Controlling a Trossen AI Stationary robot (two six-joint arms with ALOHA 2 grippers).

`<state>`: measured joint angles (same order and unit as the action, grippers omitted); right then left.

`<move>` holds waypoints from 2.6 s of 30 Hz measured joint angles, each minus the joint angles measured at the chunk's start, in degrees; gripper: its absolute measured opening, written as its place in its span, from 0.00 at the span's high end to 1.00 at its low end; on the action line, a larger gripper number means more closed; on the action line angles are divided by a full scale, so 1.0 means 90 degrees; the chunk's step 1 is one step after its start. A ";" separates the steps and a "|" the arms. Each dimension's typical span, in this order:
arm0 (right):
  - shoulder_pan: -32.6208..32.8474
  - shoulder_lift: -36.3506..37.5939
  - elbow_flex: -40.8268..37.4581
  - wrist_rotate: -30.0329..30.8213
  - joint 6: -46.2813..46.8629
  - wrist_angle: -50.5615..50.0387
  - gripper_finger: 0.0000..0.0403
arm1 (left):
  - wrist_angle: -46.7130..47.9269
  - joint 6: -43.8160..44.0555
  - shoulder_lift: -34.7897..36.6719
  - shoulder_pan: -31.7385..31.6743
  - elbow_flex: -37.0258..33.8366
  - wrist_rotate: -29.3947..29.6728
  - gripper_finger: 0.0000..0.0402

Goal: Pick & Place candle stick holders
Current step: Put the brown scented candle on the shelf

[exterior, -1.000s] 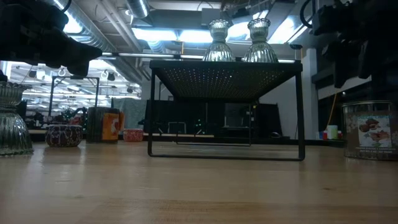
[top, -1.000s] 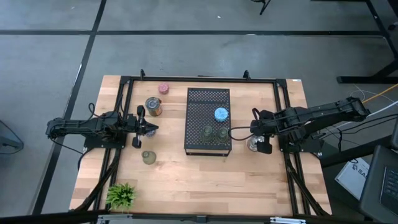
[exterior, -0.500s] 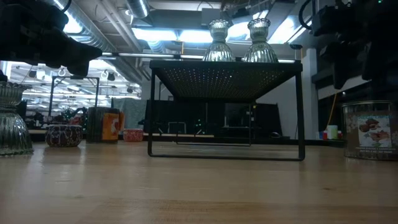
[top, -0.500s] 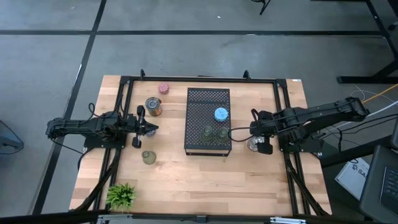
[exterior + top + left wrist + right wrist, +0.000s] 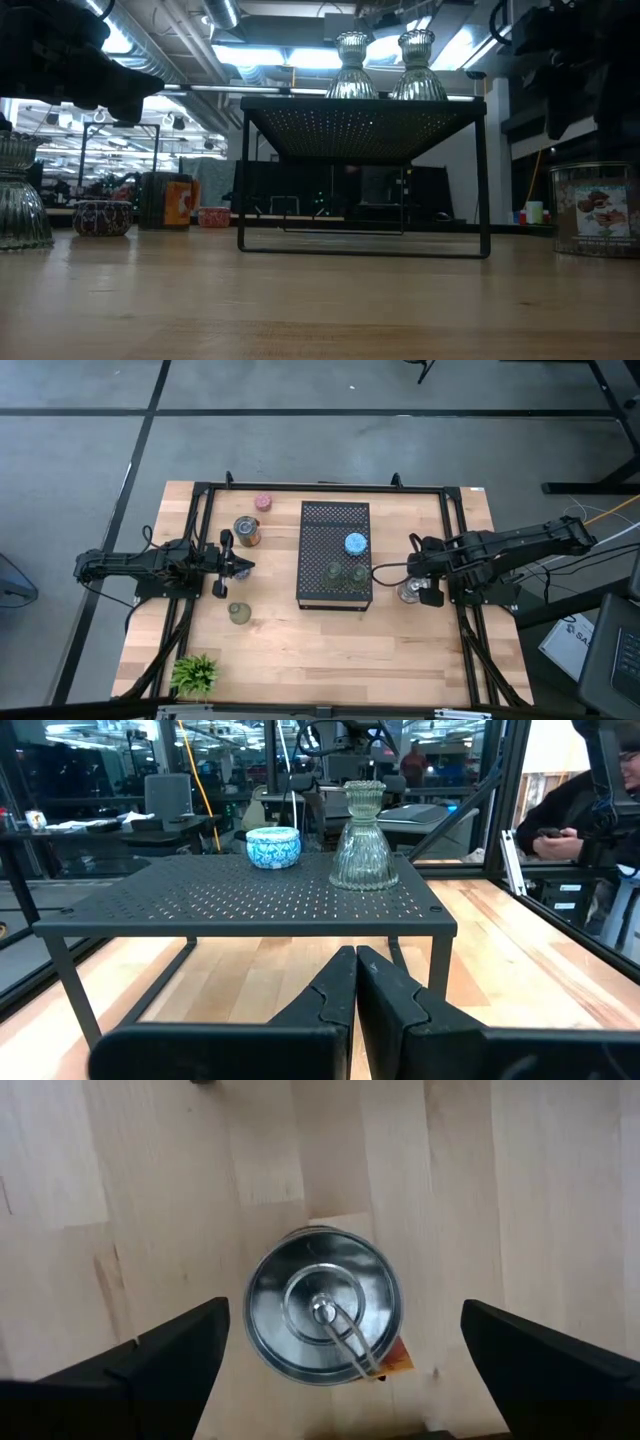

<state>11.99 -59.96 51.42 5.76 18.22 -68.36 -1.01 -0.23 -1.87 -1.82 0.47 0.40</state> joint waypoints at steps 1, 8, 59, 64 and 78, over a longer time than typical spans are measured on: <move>0.0000 0.0012 -0.0035 0.0002 -0.0004 0.0042 0.01 | 0.0000 0.0002 0.0001 0.0001 0.0002 0.0000 0.98; 0.0025 0.0013 -0.0472 0.0006 0.0097 0.0144 0.01 | 0.0001 0.0000 0.0002 -0.0001 0.0002 0.0002 0.98; 0.0180 0.0255 -0.0510 0.0073 -0.0124 0.0354 0.01 | 0.0000 0.0000 0.0000 0.0002 0.0002 0.0001 0.98; 0.0180 0.0236 -0.0510 0.0189 -0.0124 0.0333 0.01 | 0.0002 0.0000 0.0000 0.0002 0.0000 0.0000 0.98; 0.0180 0.0196 -0.0510 0.0349 0.0381 0.0338 0.01 | 0.0001 0.0002 0.0000 0.0002 0.0002 0.0000 0.98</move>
<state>13.61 -58.19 46.83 8.91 21.65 -65.32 -1.00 -0.21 -1.87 -1.80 0.49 0.40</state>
